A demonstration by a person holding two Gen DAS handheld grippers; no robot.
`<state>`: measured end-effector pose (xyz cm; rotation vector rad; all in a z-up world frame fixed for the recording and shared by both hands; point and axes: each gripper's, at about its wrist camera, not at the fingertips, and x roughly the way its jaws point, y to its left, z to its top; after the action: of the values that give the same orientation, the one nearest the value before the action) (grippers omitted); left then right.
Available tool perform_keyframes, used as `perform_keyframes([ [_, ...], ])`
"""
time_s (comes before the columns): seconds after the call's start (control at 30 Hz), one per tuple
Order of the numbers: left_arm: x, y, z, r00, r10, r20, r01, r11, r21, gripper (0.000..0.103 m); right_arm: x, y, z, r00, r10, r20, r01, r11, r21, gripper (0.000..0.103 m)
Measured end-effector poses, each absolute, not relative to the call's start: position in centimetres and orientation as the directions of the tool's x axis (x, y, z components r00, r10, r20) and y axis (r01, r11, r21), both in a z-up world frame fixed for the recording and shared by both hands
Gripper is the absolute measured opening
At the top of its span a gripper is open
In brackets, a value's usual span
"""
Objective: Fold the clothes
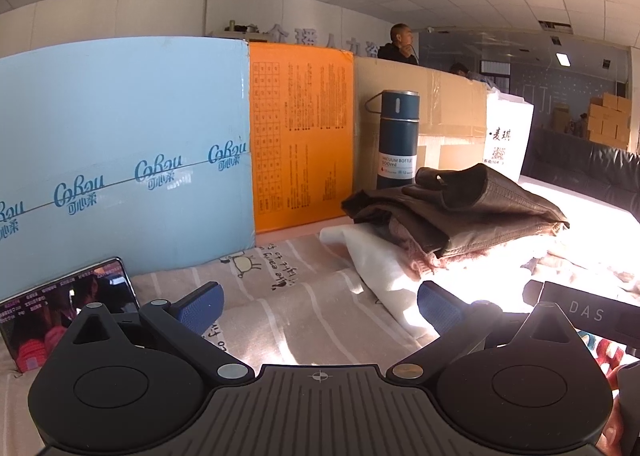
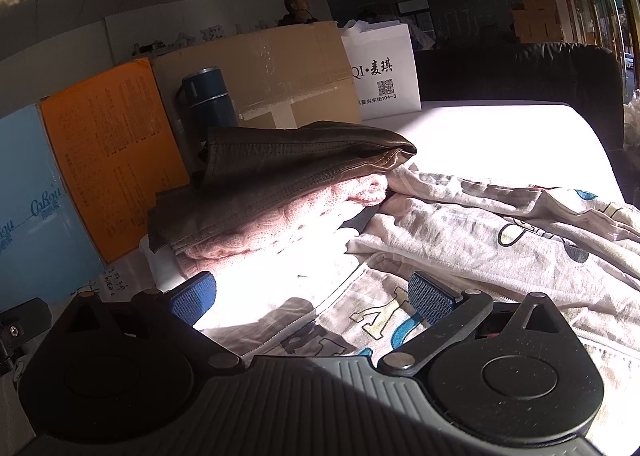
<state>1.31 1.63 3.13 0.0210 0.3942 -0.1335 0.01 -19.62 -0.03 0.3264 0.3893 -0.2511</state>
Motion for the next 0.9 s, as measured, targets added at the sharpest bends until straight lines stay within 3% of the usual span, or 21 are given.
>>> perform_keyframes([
  [0.9, 1.28, 1.81, 3.22, 0.916, -0.13, -0.379, 0.134, 0.991, -0.017, 0.103, -0.08, -18.95, -0.04, 0.901, -0.173, -0.399, 0.281, 0.931, 0.232, 0.103],
])
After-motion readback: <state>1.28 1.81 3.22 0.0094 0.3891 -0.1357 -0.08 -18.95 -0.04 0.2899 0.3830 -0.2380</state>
